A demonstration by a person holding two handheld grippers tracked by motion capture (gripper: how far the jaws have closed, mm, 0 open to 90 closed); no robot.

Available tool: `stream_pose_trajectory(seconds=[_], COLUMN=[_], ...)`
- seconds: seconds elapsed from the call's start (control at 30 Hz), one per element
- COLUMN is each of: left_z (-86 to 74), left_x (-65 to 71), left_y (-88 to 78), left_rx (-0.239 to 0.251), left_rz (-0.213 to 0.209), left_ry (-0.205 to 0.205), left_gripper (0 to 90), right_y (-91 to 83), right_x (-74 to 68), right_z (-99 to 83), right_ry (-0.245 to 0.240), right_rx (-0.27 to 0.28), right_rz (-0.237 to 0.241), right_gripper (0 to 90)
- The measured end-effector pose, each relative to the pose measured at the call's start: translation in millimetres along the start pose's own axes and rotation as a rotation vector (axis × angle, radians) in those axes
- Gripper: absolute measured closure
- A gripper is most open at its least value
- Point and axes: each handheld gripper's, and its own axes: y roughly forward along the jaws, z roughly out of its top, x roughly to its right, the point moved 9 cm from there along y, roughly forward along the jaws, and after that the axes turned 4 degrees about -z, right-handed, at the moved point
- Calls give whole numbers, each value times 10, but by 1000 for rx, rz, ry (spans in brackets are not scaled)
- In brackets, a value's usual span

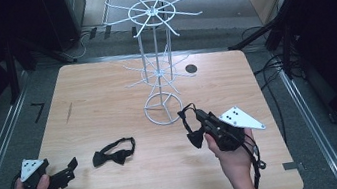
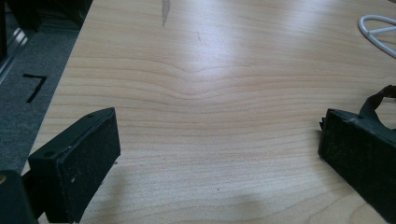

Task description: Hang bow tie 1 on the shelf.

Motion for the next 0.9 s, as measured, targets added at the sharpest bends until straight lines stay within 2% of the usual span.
stream_pose_trajectory(seconds=[0.9], left_z=[-2], left_x=[-3], left_y=[-2], left_rx=[-1], left_rz=[-1], left_ry=[0], left_gripper=[0], right_y=[-57], right_x=[-105], right_z=[283], right_ry=[-26], right_rx=[49], right_rz=[24], right_gripper=[900])
